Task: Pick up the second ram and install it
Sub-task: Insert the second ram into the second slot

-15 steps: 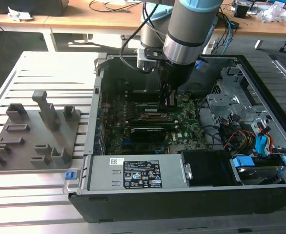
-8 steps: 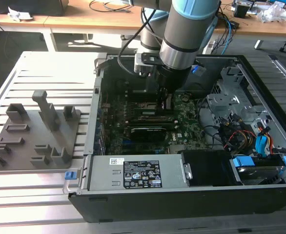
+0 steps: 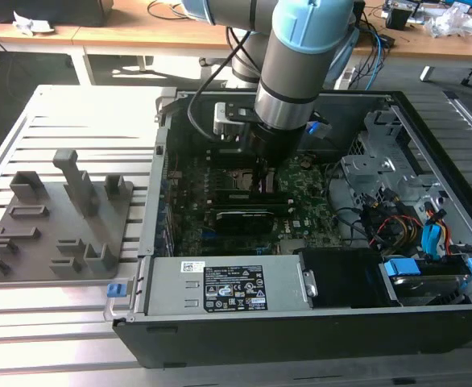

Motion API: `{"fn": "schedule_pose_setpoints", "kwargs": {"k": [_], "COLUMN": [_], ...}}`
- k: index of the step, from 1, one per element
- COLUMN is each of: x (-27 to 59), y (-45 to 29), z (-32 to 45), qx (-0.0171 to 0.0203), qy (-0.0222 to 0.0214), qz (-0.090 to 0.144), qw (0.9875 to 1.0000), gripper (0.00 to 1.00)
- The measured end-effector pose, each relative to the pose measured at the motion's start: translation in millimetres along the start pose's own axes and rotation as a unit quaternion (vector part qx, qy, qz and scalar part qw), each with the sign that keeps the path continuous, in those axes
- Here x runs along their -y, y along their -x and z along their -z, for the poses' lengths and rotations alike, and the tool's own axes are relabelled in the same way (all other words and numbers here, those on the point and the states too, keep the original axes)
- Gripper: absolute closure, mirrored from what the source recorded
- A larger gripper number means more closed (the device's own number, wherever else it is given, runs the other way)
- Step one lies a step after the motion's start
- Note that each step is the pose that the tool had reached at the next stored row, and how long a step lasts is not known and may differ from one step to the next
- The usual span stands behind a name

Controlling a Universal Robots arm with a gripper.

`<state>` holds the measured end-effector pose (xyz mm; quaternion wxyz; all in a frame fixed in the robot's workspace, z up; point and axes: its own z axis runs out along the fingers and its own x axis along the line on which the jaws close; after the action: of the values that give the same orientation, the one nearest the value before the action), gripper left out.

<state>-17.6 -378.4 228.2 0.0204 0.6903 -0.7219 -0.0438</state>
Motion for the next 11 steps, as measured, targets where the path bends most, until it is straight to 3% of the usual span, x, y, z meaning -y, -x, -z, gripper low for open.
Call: {"fn": "schedule_pose_setpoints", "kwargs": {"k": [5, 11], "x": [-1.9, -1.7], "y": [0.3, 0.1], "z": [-0.7, -6.7], "qx": [0.0018, 0.0029], "qy": [0.0001, 0.0003], "qz": [0.000, 0.000], "qw": [1.0000, 1.0000], "gripper": [0.86, 0.86]}}
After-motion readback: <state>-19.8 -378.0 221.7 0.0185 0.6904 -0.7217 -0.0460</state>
